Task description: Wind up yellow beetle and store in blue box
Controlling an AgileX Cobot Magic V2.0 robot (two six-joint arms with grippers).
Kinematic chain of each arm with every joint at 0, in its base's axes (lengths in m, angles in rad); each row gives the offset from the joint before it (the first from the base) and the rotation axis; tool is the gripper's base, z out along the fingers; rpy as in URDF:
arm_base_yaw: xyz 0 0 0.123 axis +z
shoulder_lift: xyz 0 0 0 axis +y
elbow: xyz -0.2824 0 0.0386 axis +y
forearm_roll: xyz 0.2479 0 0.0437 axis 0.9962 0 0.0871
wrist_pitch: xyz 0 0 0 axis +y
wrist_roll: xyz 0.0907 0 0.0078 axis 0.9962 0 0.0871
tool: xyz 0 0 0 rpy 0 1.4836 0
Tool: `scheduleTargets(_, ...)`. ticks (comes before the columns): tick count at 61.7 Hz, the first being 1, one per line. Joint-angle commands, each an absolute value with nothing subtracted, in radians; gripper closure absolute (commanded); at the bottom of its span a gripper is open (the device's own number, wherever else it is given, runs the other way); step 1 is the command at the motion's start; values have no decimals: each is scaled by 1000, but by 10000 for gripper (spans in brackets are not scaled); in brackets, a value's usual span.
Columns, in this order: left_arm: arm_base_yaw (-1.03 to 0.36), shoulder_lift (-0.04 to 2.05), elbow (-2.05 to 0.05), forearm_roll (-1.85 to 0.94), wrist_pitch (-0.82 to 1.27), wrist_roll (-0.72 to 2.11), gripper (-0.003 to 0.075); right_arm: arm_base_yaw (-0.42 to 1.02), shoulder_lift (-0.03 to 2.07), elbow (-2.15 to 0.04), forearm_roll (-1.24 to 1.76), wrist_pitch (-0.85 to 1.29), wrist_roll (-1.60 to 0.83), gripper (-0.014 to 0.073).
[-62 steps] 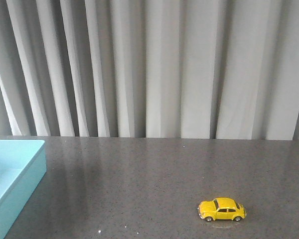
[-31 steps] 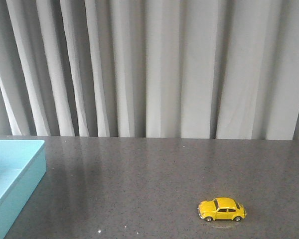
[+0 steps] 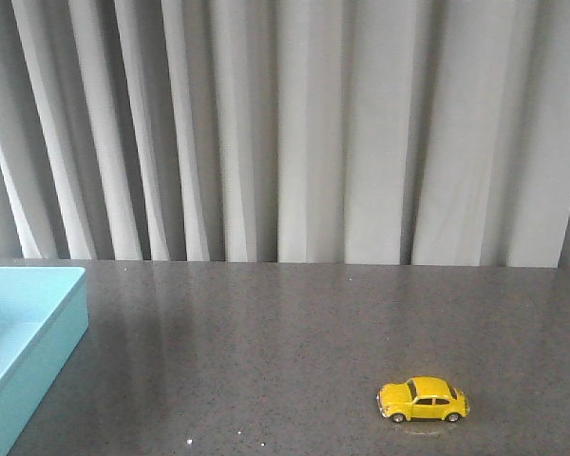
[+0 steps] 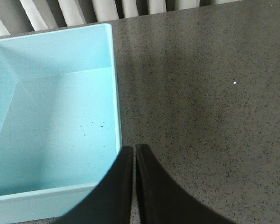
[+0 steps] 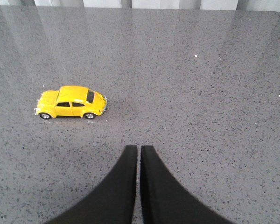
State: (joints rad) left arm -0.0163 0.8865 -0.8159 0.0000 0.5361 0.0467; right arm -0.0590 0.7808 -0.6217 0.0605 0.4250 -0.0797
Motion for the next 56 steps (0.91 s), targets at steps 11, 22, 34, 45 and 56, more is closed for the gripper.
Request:
scheduleTargets(11, -23, 905, -849, -6, 463, 40, 377, -63, 795, -655, 53, 371, -155, 137)
scheduleTargets(22, -23, 905, -849, -6, 457, 40, 212, -63, 795, -655, 82, 396, -143, -61)
scheduleTargets(34, -23, 905, -849, -6, 464, 40, 206, -63, 814, -699, 146, 409, -170, -42)
scheduleTargets(45, -23, 905, -849, -6, 465, 40, 206, 1, 946, -867, 165, 579, -231, -10)
scheduleTargets(56, -23, 905, -849, -6, 465, 40, 206, 143, 1118, -1017, 124, 634, -144, 2)
